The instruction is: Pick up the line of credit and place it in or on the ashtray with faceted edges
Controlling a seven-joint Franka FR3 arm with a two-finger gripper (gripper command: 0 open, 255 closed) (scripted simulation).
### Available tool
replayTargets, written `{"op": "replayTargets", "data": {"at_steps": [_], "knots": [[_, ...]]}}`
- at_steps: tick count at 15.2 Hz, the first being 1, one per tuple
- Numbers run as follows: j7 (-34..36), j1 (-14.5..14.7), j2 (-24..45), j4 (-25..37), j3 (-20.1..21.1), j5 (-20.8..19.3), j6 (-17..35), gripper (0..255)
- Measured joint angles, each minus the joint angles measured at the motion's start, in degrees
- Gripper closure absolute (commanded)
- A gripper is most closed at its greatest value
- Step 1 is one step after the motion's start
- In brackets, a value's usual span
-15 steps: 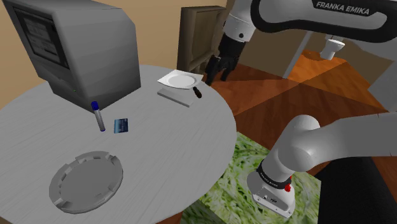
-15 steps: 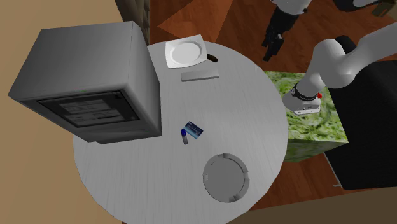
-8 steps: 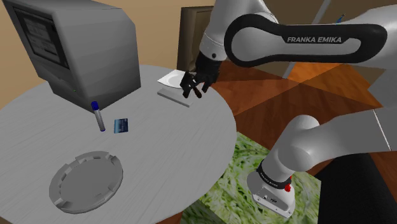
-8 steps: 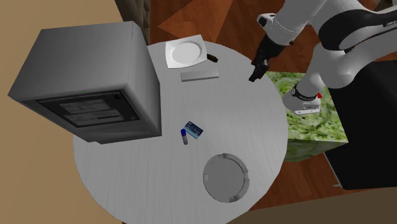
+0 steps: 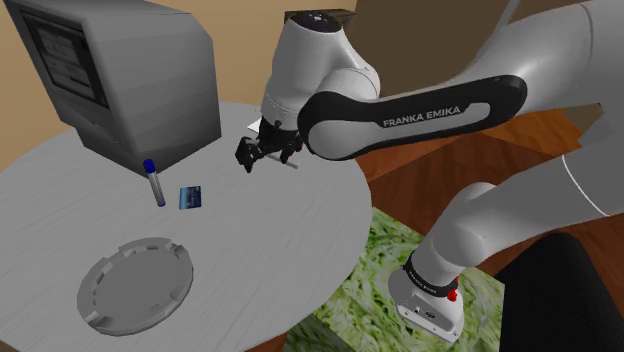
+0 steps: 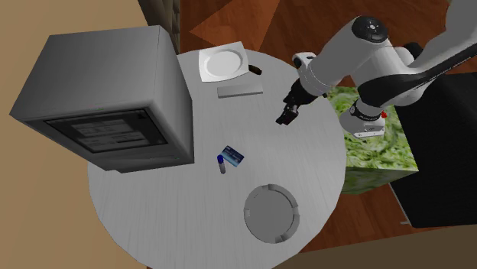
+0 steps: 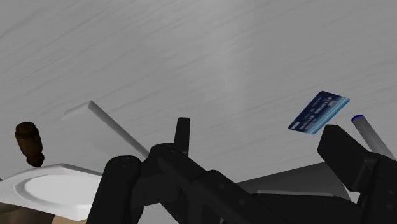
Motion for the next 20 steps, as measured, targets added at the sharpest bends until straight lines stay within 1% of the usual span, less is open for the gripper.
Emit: {"op": "replayTargets", "data": {"at_steps": [2,3,5,7,8,9,10,11,12,15,16,17,19,20], "knots": [[5.7,-3.1,4.1,1.2,4.5,-3.9,3.5,0],[8.9,-4.7,5.9,2.4,6.8,-6.1,4.3,0],[16.7,-9.2,11.6,5.9,12.7,-12.9,6.0,0],[25.5,-13.4,17.5,9.3,18.2,-21.3,6.3,0],[30.5,-15.3,21.2,11.0,20.8,-26.7,6.0,0],[35.7,-16.4,25.4,13.2,22.7,-32.7,4.9,0],[41.0,-16.3,30.0,15.6,23.7,-39.1,3.3,0],[45.9,-15.0,34.2,17.8,23.6,-44.9,1.3,0],[49.6,-13.1,37.8,20.2,22.8,-49.5,-0.7,0],[57.2,-6.0,47.4,28.3,18.8,-59.6,-6.7,0],[59.2,-3.5,50.3,31.0,17.2,-62.4,-8.4,0],[60.4,-1.6,52.5,33.3,16.0,-64.2,-9.8,0],[61.9,0.0,54.9,35.0,14.5,-66.5,-10.3,0],[62.1,0.3,55.7,35.4,14.1,-67.2,-10.2,0]]}}
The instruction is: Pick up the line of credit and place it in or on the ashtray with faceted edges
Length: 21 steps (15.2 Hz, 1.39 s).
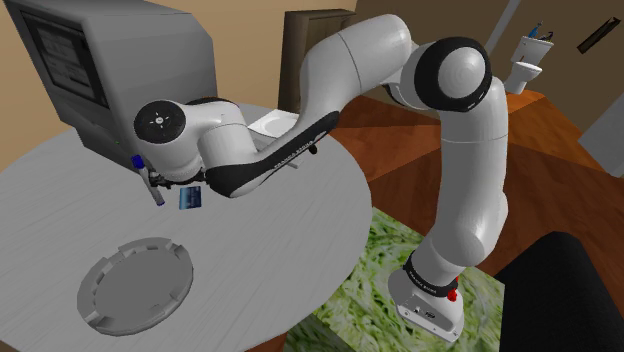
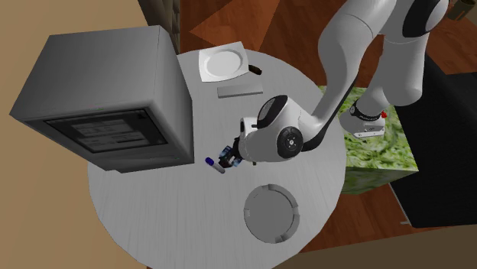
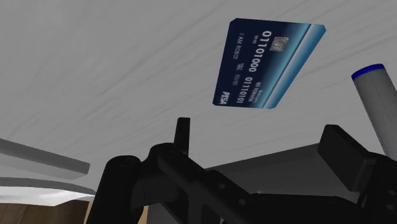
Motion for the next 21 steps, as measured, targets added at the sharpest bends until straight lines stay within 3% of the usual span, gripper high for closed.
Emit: {"op": "replayTargets", "data": {"at_steps": [5,11,12,21], "knots": [[1.2,0.9,3.0,1.1,-1.9,-2.8,1.1,0],[1.3,0.9,3.3,1.2,-2.1,-3.1,1.3,0],[1.3,0.9,3.3,1.2,-2.1,-3.1,1.3,255],[1.3,0.9,3.3,1.2,-2.1,-3.1,1.3,255]]}}
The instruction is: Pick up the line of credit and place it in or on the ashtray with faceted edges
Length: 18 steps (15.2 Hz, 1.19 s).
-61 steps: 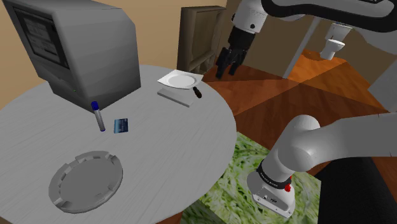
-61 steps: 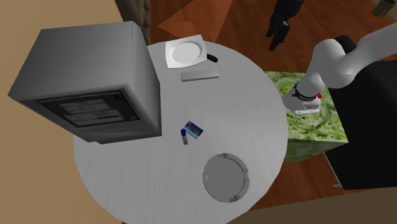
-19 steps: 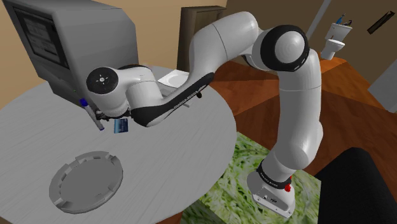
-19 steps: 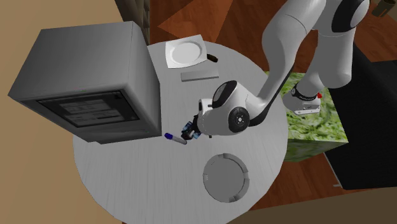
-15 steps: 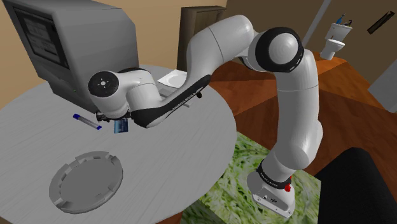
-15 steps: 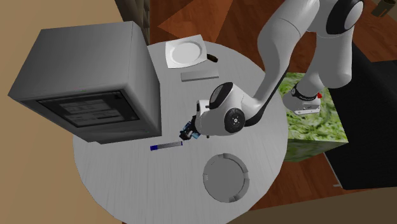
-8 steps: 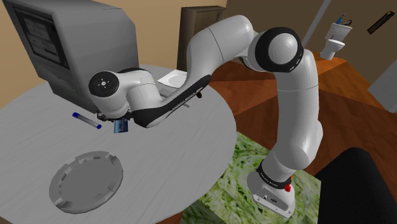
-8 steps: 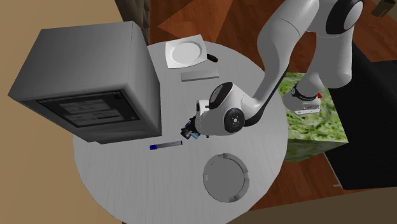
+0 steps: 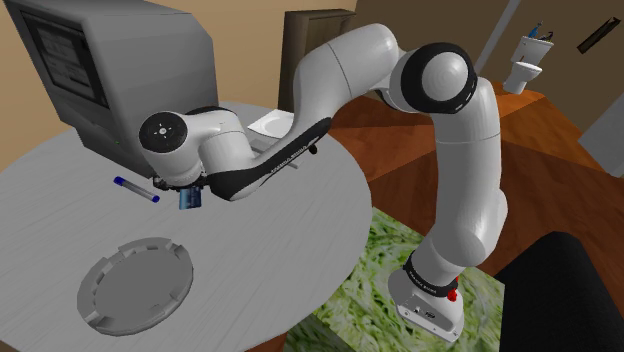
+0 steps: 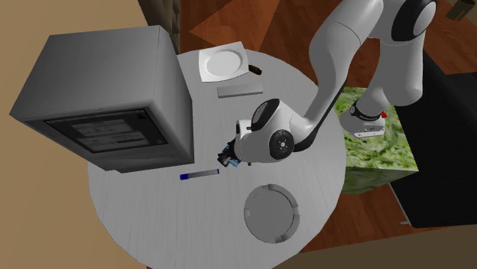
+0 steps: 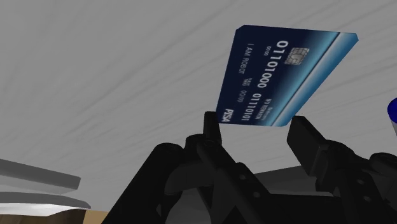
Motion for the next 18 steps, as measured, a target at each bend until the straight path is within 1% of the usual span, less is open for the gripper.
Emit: {"op": "replayTargets", "data": {"at_steps": [3,8,18], "knots": [[-0.6,-0.2,-0.5,0.2,0.3,0.6,-0.4,255],[-2.7,-1.2,-2.7,0.4,1.7,3.0,-1.5,255],[-7.8,-2.7,-6.2,3.0,4.2,7.8,-4.7,255]]}}
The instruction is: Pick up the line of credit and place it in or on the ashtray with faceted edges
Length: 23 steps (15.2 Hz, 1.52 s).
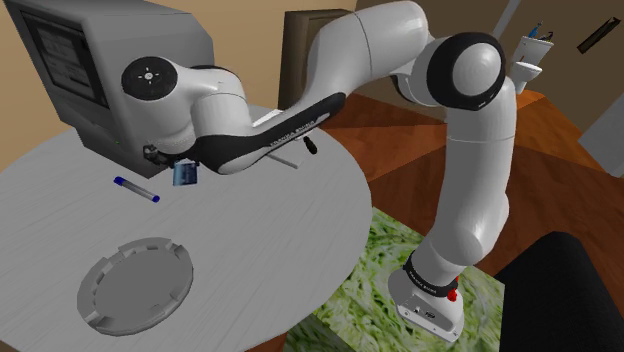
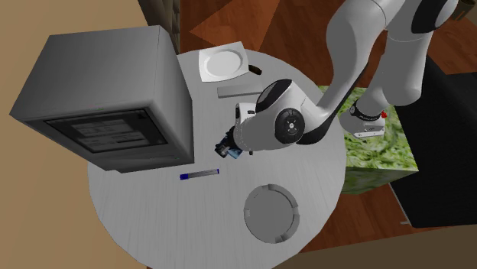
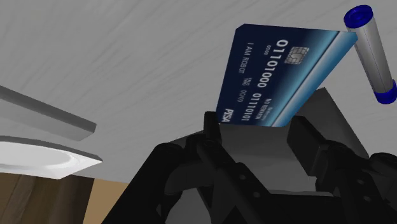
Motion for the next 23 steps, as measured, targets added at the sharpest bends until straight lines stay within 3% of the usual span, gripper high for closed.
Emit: {"op": "replayTargets", "data": {"at_steps": [3,7,17,23], "knots": [[-1.3,-0.5,-1.0,0.5,0.6,1.2,-0.8,255],[1.3,2.6,-1.3,0.9,1.7,1.8,-3.7,255],[9.1,15.3,1.6,6.9,3.7,1.9,-14.5,255],[13.5,24.8,6.6,13.2,3.0,0.1,-20.7,255]]}}
